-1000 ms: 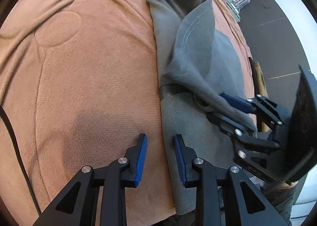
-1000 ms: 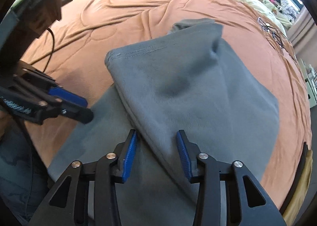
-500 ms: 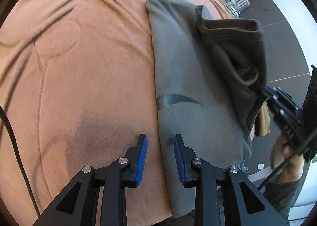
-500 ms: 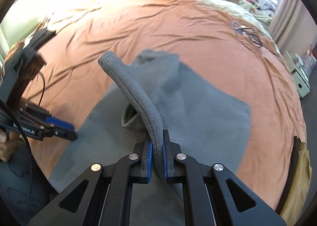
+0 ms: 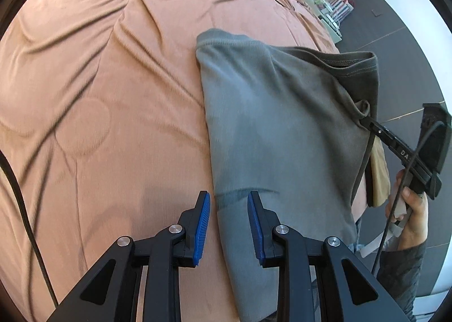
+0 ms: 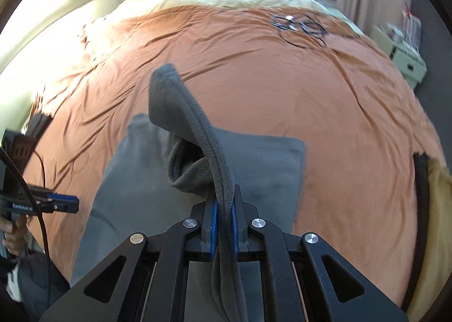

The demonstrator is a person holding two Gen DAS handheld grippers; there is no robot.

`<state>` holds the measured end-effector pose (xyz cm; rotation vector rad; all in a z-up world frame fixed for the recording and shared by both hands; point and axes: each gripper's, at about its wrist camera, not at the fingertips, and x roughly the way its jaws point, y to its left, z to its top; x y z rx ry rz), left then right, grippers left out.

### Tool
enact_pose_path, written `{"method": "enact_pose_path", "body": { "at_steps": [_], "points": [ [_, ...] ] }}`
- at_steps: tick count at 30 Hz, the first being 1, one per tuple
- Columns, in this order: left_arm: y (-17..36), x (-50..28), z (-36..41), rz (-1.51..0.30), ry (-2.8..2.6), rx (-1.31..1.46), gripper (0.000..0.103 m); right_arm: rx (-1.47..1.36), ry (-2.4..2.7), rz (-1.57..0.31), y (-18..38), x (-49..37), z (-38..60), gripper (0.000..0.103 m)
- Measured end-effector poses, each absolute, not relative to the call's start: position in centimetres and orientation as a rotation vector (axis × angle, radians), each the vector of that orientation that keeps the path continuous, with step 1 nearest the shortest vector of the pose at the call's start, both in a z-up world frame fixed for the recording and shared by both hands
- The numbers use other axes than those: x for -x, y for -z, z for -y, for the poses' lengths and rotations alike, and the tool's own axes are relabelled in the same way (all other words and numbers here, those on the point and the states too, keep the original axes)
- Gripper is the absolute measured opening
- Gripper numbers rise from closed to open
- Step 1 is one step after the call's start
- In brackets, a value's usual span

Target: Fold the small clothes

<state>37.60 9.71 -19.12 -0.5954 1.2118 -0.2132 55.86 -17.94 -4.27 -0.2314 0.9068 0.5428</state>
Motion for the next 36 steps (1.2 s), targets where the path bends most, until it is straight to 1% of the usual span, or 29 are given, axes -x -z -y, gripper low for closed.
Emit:
{"method": "enact_pose_path", "body": {
  "at_steps": [10,11,13,14,15,16,17,18,24,30,36],
  "points": [
    [19.5,-41.0,-9.2,-1.238,0.176,0.560,0.029,0.050,-0.481,-1.012,8.9,-61.4,21.6,0.005],
    [19.7,-41.4,-9.2,-1.243,0.171,0.556,0.029,0.044,-0.454,-1.022,9.3,-61.8,21.6,0.008],
    [19.9,-41.9,-9.3,-1.247,0.165,0.553,0.031,0.019,-0.408,-1.041,9.7,-62.4,22.4,0.009],
    [20.0,-42.1,-9.3,-1.248,0.163,0.555,0.032,-0.027,-0.437,-1.053,9.8,-62.6,22.9,0.012],
    [20.1,-42.3,-9.4,-1.248,0.160,0.557,0.037,-0.058,-0.453,-1.057,9.7,-62.7,23.2,0.015],
    [20.1,-42.5,-9.5,-1.244,0.154,0.558,0.044,-0.075,-0.452,-1.045,9.4,-62.7,23.7,0.030],
    [20.0,-42.7,-9.7,-1.233,0.146,0.557,0.047,-0.076,-0.451,-1.032,9.1,-62.7,24.1,0.044],
    [19.9,-43.0,-9.7,-1.223,0.140,0.554,0.050,-0.075,-0.456,-1.015,8.8,-62.6,24.3,0.048],
    [20.0,-45.4,-10.2,-1.195,0.106,0.555,0.050,-0.009,-0.520,-0.981,8.4,-61.8,23.7,0.049],
    [20.3,-47.2,-10.3,-1.168,0.103,0.539,0.050,0.016,-0.555,-0.979,9.7,-63.5,22.7,0.049],
    [21.1,-49.0,-10.5,-1.163,0.092,0.534,0.050,0.017,-0.594,-0.971,10.7,-64.9,21.7,0.041]
  ]
}}
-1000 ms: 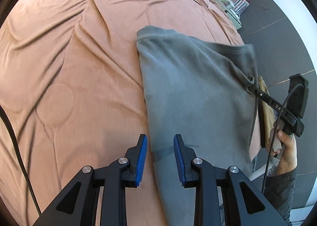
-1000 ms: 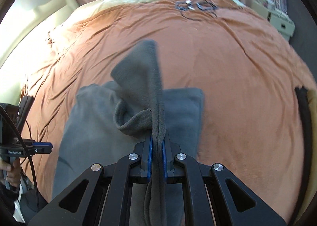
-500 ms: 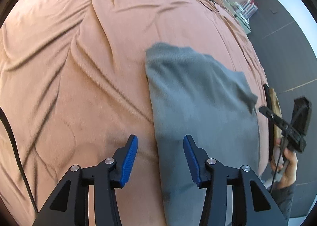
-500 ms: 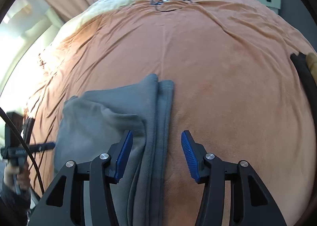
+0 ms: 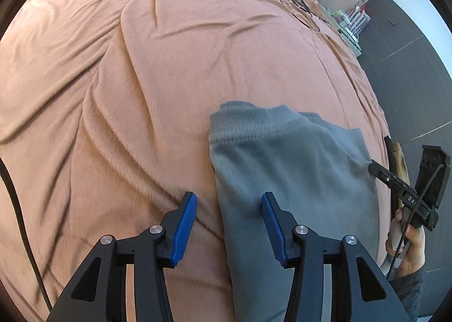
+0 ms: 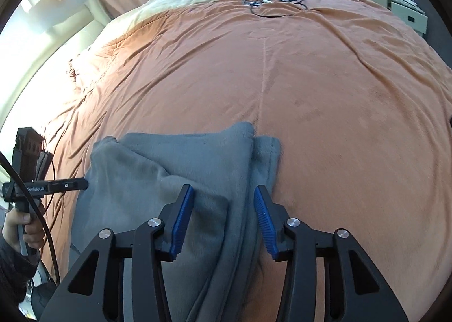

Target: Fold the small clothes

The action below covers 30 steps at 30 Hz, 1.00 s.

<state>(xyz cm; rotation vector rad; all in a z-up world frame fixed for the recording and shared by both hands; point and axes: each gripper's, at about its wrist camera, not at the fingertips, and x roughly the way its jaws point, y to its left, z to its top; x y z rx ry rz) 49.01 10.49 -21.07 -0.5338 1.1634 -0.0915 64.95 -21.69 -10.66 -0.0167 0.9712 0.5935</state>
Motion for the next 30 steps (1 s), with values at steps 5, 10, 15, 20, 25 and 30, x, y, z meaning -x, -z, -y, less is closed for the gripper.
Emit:
{"method": "enact_pose_path", "body": {
  "at_steps": [5,10,15,20,25,30],
  "points": [
    [21.3,-49.9,-10.8,-1.146,0.085,0.534,0.050,0.087,-0.585,-0.966,11.7,-65.5,20.2,0.022],
    [21.3,-50.1,-11.0,-1.138,0.081,0.530,0.050,0.108,-0.529,-0.896,11.0,-64.8,20.3,0.001],
    [21.0,-50.0,-11.0,-1.132,0.082,0.520,0.050,0.074,-0.510,-0.869,9.8,-63.7,21.5,0.000],
    [20.7,-50.5,-11.0,-1.121,0.084,0.522,0.050,0.045,-0.469,-0.873,9.2,-63.3,22.4,0.000],
    [21.3,-51.3,-11.0,-1.133,0.089,0.532,0.050,-0.001,-0.458,-0.935,10.9,-64.3,22.7,0.000],
    [21.4,-50.7,-11.8,-1.124,0.113,0.581,0.050,-0.181,-0.504,-0.998,11.2,-65.3,24.6,0.015]
  ]
}}
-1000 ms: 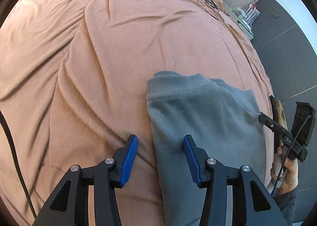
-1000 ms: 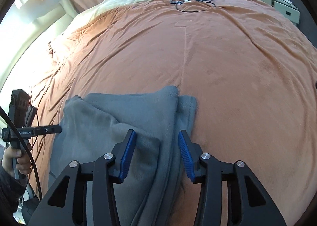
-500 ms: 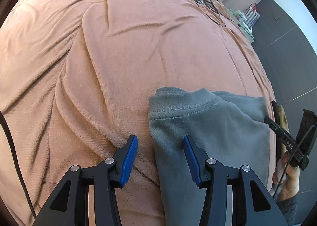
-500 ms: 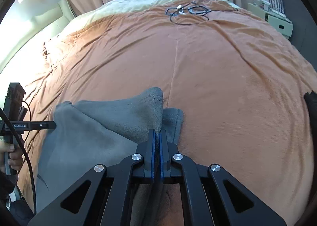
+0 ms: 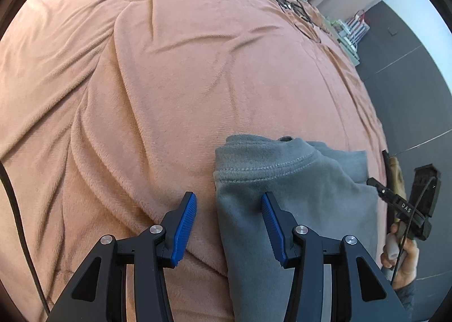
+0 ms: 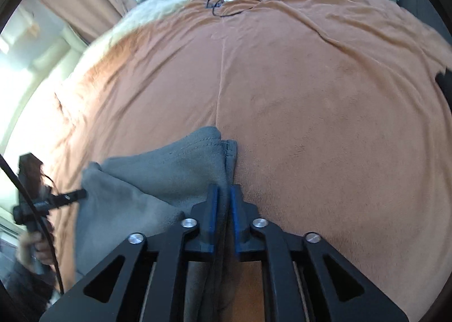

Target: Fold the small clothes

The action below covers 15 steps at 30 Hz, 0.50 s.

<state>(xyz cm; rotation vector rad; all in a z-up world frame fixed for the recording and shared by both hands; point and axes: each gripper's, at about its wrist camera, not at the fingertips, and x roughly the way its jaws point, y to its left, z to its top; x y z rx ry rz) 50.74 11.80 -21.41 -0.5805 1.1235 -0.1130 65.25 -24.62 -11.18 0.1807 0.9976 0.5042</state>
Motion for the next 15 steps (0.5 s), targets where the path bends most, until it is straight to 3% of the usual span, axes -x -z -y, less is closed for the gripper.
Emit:
{"method": "enact_pose_path", "body": {
  "at_steps": [2,4,15],
  "points": [
    [21.6,-50.4,-12.2,-1.126,0.130,0.610,0.050,-0.235,-0.538,-1.002,11.1,-65.1,25.6,0.038],
    [21.9,-49.9,-12.5,-1.130,0.151,0.646,0.050,-0.294,-0.585,-1.007,11.1,-64.6,26.7,0.044],
    [22.2,-48.4,-12.3,-1.155,0.221,0.701,0.049,-0.377,-0.752,-1.140,13.6,-63.8,28.8,0.045]
  ]
}}
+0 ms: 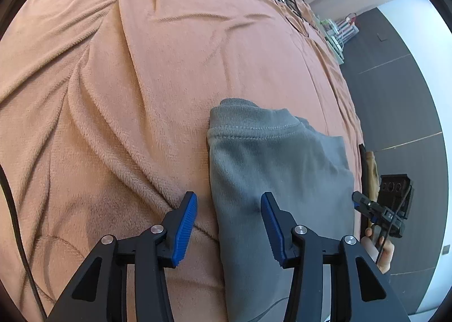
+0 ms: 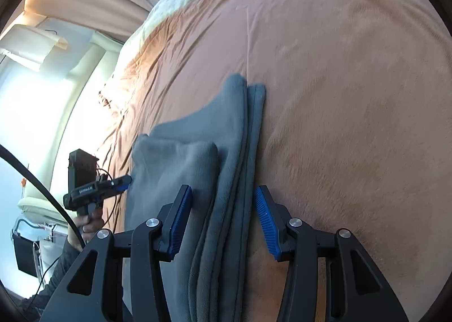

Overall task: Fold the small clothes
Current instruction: 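Grasp the folded grey shirt with the left gripper while the right gripper grips it too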

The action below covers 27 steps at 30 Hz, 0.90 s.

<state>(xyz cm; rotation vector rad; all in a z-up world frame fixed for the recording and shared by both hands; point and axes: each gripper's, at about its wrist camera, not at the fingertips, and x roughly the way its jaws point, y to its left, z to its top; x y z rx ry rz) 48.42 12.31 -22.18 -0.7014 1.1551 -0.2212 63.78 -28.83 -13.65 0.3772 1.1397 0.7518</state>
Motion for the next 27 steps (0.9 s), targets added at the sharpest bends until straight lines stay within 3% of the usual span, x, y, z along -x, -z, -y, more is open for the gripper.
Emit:
{"method": "enact_pose_path", "body": {
  "at_steps": [2,10,16,27],
  "points": [
    [22.4,-48.7,-12.4,-1.152,0.226,0.711,0.049,-0.401,-0.769,-1.153,14.1,-64.6,28.7,0.045],
    [23.7,-51.6,-12.8,-1.118,0.231,0.764,0.027,-0.399,-0.807,-1.143,14.9,-67.0,27.0,0.044],
    [23.0,-52.2,-12.4,-1.107,0.201,0.741,0.011,-0.280,-0.746,-1.129,14.2,-67.1,26.0,0.019],
    [15.1,-49.2,-11.5,-0.989,0.228,0.664,0.007,-0.134,-0.704,-0.970,7.3,-60.1,25.0,0.013]
  ]
}}
